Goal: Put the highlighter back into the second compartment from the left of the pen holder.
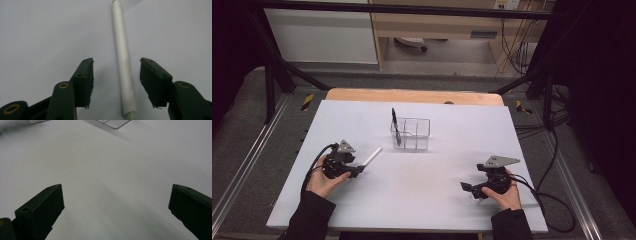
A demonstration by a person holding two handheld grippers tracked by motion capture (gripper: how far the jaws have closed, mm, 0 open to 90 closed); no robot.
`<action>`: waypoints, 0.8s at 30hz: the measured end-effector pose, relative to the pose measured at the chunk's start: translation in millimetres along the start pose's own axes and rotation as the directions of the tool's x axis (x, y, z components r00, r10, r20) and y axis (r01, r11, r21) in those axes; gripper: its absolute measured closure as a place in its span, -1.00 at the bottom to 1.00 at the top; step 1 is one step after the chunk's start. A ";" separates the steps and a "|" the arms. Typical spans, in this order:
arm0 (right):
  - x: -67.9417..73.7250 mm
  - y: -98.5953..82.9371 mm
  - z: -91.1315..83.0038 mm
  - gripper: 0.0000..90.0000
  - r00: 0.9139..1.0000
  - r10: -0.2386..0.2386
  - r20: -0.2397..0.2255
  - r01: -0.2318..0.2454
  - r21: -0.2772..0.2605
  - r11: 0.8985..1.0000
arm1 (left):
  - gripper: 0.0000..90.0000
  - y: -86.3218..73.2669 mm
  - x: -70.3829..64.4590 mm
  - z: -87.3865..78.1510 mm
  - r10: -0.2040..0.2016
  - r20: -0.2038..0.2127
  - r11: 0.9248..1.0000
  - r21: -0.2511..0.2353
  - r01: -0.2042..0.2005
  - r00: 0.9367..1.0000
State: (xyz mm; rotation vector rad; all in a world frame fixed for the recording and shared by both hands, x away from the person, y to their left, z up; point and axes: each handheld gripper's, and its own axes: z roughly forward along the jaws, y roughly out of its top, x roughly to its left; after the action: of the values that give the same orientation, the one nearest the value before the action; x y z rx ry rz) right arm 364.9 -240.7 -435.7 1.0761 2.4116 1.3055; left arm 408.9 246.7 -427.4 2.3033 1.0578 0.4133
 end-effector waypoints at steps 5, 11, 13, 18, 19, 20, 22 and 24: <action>0.1 0.0 0.4 -0.99 1.000 0.001 0.000 -0.001 0.000 1.000 | 0.19 -0.3 -1.6 7.6 -0.011 0.023 1.000 0.011 0.011 1.000; -0.5 0.1 -0.2 -0.99 1.000 -0.003 0.000 0.003 0.000 1.000 | 0.44 -1.3 -2.3 10.2 -0.037 0.045 0.999 0.016 0.036 0.998; -0.5 0.2 -0.5 -0.99 1.000 -0.003 0.000 0.003 -0.001 1.000 | 0.51 -1.6 -2.0 10.1 -0.046 0.049 0.999 0.014 0.045 0.998; -0.2 0.0 -0.3 -0.99 1.000 0.000 -0.002 0.000 0.003 1.000 | 0.61 -1.6 -3.0 10.2 -0.037 0.032 0.999 0.018 0.037 0.999; -0.1 0.0 -0.1 -0.99 1.000 0.001 0.000 -0.001 0.003 1.000 | 0.62 -1.6 -3.0 10.2 -0.039 0.029 0.999 0.018 0.038 0.999; -0.1 0.0 0.0 -0.99 1.000 0.001 0.000 -0.001 0.004 1.000 | 0.65 -1.6 -3.0 10.3 -0.044 0.026 0.999 0.016 0.044 0.999; -0.1 0.0 0.1 -0.99 1.000 0.000 0.000 0.000 0.002 1.000 | 0.72 -1.8 -2.6 10.2 -0.055 0.024 0.998 0.017 0.055 0.998; 0.0 0.0 0.0 -0.99 1.000 0.002 0.001 -0.002 0.003 1.000 | 0.72 -1.8 -2.9 10.4 -0.063 0.023 0.998 0.014 0.063 0.998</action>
State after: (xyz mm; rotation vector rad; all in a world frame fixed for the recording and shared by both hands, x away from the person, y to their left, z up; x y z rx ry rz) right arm 364.9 -240.7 -435.7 1.0801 2.4128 1.3024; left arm 411.0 241.7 -436.9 2.2743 1.1212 0.3550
